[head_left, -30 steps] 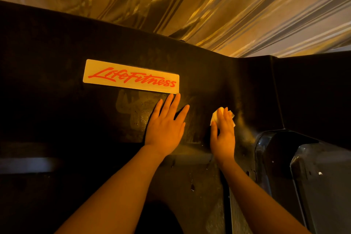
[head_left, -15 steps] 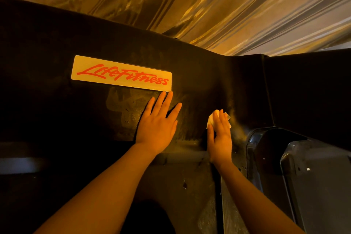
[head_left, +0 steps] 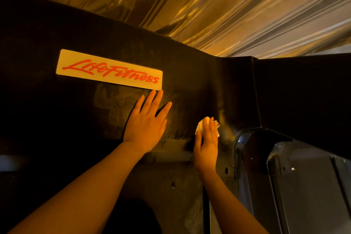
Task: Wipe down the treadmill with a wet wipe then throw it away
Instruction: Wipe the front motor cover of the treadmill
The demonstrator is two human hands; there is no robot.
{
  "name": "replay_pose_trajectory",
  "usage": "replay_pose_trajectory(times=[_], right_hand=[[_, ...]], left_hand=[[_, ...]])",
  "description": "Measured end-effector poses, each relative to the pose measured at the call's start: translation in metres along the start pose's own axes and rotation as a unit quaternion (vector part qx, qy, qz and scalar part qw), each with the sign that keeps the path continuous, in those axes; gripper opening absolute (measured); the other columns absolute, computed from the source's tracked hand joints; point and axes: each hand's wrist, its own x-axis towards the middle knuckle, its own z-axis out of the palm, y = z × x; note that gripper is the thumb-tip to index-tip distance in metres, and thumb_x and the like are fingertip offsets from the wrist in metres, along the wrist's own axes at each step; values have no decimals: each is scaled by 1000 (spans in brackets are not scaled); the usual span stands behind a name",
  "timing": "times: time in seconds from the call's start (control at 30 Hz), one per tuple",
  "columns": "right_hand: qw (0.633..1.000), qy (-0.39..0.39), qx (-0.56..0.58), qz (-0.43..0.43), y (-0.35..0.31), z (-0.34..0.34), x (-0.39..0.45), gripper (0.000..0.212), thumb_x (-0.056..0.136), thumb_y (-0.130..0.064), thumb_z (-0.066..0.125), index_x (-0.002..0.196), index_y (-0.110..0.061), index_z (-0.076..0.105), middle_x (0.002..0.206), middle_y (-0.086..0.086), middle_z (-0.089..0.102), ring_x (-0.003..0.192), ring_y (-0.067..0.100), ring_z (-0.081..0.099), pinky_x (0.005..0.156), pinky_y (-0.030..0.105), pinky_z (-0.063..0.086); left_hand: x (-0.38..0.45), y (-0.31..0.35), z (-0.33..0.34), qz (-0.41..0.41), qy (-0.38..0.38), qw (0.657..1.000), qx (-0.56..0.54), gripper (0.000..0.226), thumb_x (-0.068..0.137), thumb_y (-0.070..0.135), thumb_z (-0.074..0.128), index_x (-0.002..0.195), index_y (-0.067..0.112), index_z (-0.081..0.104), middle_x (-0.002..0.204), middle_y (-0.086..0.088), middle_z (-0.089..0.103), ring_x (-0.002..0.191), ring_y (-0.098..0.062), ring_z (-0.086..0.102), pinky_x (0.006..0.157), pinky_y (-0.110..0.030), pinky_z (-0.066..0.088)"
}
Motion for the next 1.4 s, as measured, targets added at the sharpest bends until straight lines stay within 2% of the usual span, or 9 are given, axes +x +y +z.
replay_pose_trajectory(times=[0.13,0.27,0.47,0.73,0.93,1.1,1.17,1.27,1.4], right_hand=[[1000,-23,-5,-14,4,-6,1,54,102,-24,46,152,-22,27,160,-8,15,150,12,6,121,42,19],[997,-47,-41,-45,9,-18,27,53,102,-22,46,152,-17,29,159,-5,16,149,11,5,121,34,12],[993,-50,-80,-74,15,-23,53,53,102,-21,46,152,-14,31,159,4,21,149,17,10,119,34,15],[999,8,-44,11,16,-10,1,53,102,-32,39,153,-20,29,162,-1,18,150,13,8,120,40,19],[999,33,-26,28,14,-5,-16,51,102,-16,45,152,-16,32,160,-2,19,150,14,8,120,39,20],[998,17,-8,-52,-11,11,-29,51,100,-18,43,150,-12,34,159,2,22,150,11,11,121,33,15],[996,-5,-14,-83,-25,20,-39,50,101,-21,42,150,-13,33,160,5,23,150,14,12,121,32,14],[993,-27,-8,-113,-41,28,-49,51,101,-25,39,150,-15,32,160,4,22,150,18,13,122,35,14],[992,-33,-13,-122,-42,29,-50,51,100,-22,43,150,-10,35,159,6,23,150,22,14,121,39,15]], left_hand=[[0,0,0,0,1,1000,-3,59,101,44,28,155,27,13,163,-14,-3,150,-31,-3,120,-47,1],[0,-1,-1,2,-8,1000,-1,59,103,44,22,155,27,1,162,-14,-14,149,-30,-13,119,-47,-4],[0,0,0,3,-3,1000,-14,59,102,44,24,156,27,5,162,-14,-11,150,-30,-11,120,-47,-3],[0,0,-3,1,-8,1000,-11,59,103,43,23,156,27,3,162,-14,-14,149,-30,-14,119,-46,-5],[0,-1,-3,6,-11,1000,-9,58,103,43,23,156,27,3,162,-14,-13,149,-30,-14,118,-45,-8],[2,-7,-4,35,-19,999,-1,57,105,41,25,156,28,4,162,-13,-12,149,-29,-13,120,-43,-5],[3,-17,-3,69,-10,998,-4,55,104,41,27,156,29,9,163,-13,-7,150,-28,-7,120,-42,-1],[3,-29,0,106,13,994,17,54,99,42,38,151,28,33,161,-14,16,149,-29,15,119,-42,15],[5,-29,0,105,6,994,16,55,98,42,39,150,27,34,161,-13,17,149,-28,16,119,-42,16]])
